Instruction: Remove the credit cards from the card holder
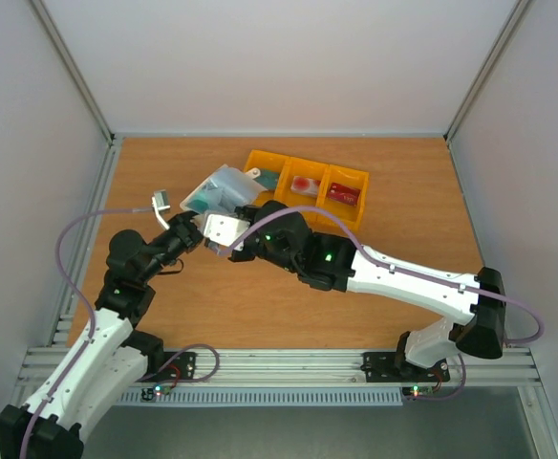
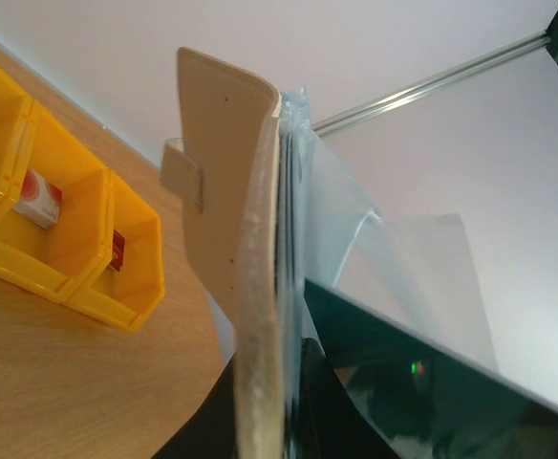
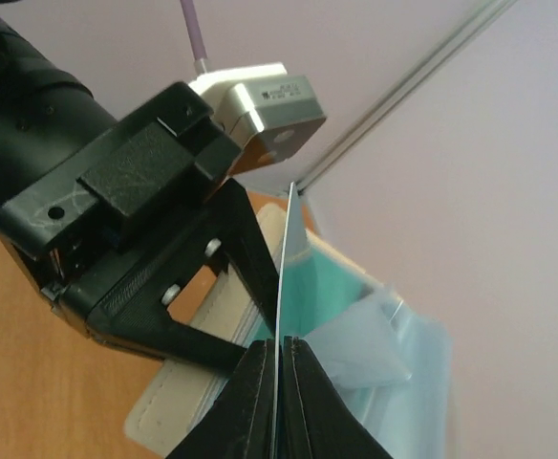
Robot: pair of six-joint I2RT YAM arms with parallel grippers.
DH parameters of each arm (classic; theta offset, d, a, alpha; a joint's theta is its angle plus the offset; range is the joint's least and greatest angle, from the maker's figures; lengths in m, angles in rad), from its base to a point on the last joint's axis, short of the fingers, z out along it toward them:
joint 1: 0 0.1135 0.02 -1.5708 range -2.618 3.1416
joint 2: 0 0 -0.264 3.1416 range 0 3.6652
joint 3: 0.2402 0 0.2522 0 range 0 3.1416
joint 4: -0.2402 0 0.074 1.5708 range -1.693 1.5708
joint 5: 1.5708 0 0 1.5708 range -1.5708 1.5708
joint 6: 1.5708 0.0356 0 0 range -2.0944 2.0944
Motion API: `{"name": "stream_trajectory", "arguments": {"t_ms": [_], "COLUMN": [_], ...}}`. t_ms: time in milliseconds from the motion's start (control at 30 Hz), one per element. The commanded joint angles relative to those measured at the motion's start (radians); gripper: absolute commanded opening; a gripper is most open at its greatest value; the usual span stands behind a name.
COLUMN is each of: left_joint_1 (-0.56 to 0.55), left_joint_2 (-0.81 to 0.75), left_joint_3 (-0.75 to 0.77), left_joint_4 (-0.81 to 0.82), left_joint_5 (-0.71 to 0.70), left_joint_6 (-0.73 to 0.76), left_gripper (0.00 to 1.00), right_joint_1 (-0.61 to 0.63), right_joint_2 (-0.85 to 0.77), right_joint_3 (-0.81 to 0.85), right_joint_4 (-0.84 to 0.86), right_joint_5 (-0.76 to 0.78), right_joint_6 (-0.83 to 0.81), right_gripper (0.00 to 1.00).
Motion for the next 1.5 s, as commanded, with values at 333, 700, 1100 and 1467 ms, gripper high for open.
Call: {"name": "stream_trajectory", "arguments": {"t_ms": [333,700,1100,1467], "left_joint_1": [0.007,0.0,-0.022,-0.028], "left_joint_2": [-0.029,-0.027,-0.021,-0.02], "left_joint_3": [-0.032,-0.029,-0.044,-0.053], "left_joint_4": [0.037,-0.019,-0.034,-0.041], "left_joint_5": [-0.035,0.016,0.014,0.013], "left_joint_6": [0.227,0.302,0.316,0.333], "left_gripper": [0.0,0.0,0.0,0.0], "right_joint_1": [-0.152,-0.192,-0.191,-0.19], "right_joint_2": [0.022,0.059,0.121,0.082], "right_joint_3": [-0.048,-0.06,0.033,0.028], "right_joint_4": [-0.047,0.007,-0.006,-0.014], "right_joint_5": [-0.328,-0.357,-0.276,-0.232], "right_joint_6": [0.411,0.496,0.436,0.436], "right_gripper": [0.09,0.17,0.26,0.11]}}
